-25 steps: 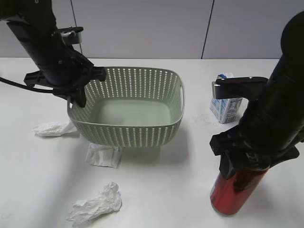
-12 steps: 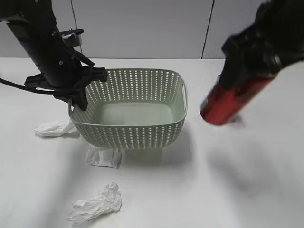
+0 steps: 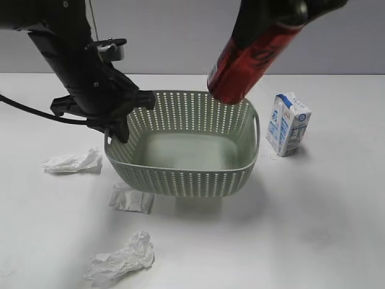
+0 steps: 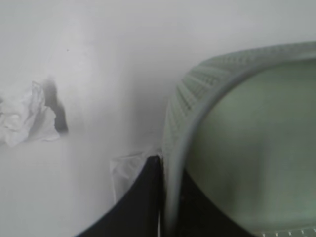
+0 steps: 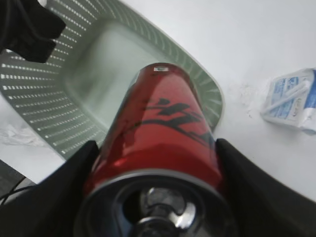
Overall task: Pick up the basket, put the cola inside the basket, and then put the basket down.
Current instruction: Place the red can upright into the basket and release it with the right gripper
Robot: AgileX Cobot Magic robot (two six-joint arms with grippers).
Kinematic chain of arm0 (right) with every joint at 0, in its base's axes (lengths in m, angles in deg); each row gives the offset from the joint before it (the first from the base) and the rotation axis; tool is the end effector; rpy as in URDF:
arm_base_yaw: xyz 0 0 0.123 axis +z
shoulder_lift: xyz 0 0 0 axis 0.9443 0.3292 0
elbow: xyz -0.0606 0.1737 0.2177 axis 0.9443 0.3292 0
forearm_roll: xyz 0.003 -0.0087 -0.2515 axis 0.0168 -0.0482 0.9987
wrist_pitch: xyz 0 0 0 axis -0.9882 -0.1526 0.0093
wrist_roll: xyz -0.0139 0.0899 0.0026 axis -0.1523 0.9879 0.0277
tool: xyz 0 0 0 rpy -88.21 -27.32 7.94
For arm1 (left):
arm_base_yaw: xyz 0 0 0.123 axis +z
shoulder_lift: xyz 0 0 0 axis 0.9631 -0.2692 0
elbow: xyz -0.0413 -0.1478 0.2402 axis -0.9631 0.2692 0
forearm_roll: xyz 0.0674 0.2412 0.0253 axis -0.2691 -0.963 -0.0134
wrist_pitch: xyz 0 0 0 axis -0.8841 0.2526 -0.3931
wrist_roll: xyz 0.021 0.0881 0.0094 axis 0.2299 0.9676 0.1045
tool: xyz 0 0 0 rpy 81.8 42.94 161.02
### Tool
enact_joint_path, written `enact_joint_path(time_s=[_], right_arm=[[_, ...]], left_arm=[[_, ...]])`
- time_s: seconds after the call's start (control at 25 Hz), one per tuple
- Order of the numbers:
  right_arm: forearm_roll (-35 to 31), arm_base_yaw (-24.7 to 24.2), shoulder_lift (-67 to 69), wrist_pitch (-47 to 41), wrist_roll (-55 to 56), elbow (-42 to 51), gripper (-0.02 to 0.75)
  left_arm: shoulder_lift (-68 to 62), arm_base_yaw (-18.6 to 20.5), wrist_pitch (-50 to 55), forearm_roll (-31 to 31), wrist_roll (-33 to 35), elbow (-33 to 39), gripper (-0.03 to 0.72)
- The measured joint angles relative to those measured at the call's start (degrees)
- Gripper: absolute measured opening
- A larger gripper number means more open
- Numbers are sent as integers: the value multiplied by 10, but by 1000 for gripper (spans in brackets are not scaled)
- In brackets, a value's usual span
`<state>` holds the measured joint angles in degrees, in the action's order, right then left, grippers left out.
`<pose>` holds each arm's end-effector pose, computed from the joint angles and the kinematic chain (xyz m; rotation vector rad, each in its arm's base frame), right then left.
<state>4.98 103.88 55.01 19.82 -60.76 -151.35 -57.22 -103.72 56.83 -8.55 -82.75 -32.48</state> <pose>0.2968 0.2030 0.3530 -0.7304 2.6464 0.3035 0.3235 -0.2023 0.2143 0.2294 2.9375 -0.4405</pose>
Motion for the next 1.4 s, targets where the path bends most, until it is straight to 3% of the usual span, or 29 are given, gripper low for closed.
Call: enact_joint_path(time_s=[0.32,0.64,0.8,1.12,1.4], right_arm=[[-5,22,107,11,-66,0,501],[-15,25,132,14,-74,-1,505],[-23,25,132,14,-75,-16,639],[-52,25,132,10,-76,-107,633],[12,-16,99,7,-69,-117,619]], left_arm=[[0,-1,-9,2,0,-1,2],[0,-1,-12,-2,0,-1,2],[0,-1,-12,-2,0,-1,2],[0,-1,-9,-3,0,-1,2],[0,-1,-3,-3,0,-1,2]])
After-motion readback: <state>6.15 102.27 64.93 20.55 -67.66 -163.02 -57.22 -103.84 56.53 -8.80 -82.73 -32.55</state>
